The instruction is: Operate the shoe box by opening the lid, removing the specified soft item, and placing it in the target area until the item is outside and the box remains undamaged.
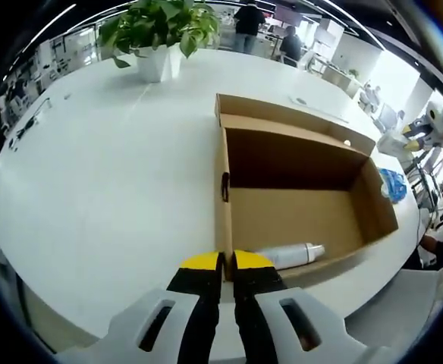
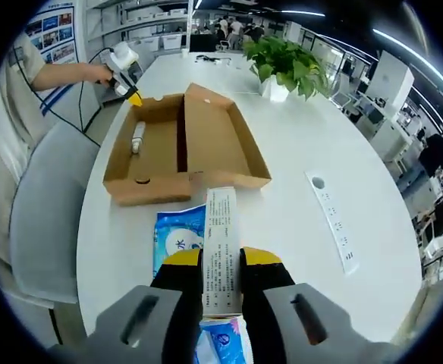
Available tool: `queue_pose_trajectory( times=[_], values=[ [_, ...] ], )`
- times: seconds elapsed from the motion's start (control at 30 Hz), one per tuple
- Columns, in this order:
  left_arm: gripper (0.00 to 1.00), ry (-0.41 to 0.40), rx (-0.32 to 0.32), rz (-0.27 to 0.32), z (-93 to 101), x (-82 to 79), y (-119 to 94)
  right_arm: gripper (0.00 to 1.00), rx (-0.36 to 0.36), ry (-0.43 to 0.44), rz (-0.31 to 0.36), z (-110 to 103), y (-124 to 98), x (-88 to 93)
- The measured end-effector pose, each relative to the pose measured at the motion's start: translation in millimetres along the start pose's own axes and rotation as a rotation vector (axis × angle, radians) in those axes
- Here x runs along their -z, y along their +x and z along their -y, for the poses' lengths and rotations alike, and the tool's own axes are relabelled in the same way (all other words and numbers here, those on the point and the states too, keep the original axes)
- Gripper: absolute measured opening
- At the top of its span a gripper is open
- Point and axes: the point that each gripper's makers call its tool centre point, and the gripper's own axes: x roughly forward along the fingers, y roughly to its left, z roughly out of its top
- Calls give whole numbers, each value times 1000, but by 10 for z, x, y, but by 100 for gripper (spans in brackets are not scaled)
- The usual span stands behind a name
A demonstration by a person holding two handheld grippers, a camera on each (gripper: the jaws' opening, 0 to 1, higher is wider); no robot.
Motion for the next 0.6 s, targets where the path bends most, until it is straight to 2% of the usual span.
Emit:
queue_pose_trajectory(
  times=[0.1,0.6],
  values=[
    [1,1,-3,-3,-2,-2,4,15,5,2,-30,51,21,151],
    [1,-2,-20,-9,-1,-2,4,16,25,21,-126,292,134,677]
  ],
)
